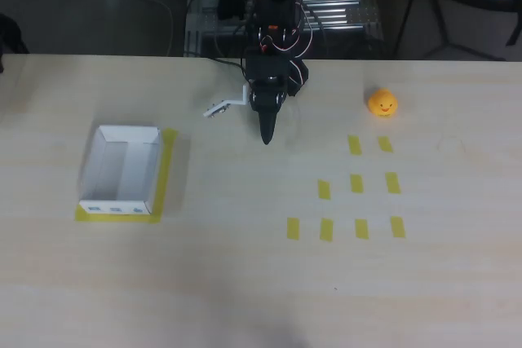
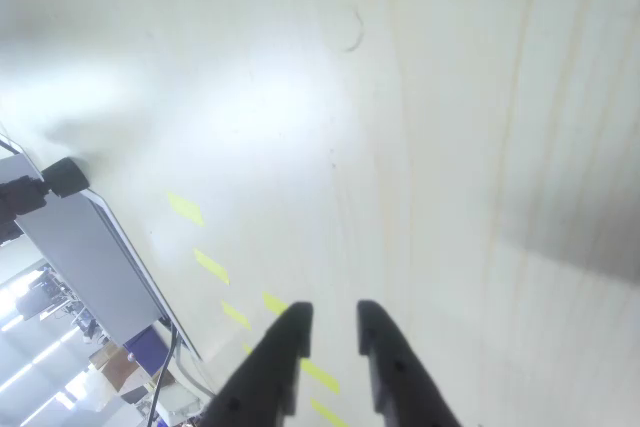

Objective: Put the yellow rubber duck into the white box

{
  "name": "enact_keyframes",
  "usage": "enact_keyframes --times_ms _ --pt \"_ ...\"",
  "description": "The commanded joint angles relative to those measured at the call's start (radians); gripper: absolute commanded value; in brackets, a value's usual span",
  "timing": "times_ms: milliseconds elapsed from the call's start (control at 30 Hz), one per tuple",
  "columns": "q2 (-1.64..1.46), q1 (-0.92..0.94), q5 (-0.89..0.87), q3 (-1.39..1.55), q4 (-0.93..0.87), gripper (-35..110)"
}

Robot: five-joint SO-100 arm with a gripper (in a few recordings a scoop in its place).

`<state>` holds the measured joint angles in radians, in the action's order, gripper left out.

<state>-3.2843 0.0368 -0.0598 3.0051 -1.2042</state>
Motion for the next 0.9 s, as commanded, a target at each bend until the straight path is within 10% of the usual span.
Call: enact_keyframes --times_ms 0,867 --pt "-0.051 -0.002 0.002 0.011 -0.012 6" --pt "-0.051 -0.02 0.012 0.011 -0.012 0"
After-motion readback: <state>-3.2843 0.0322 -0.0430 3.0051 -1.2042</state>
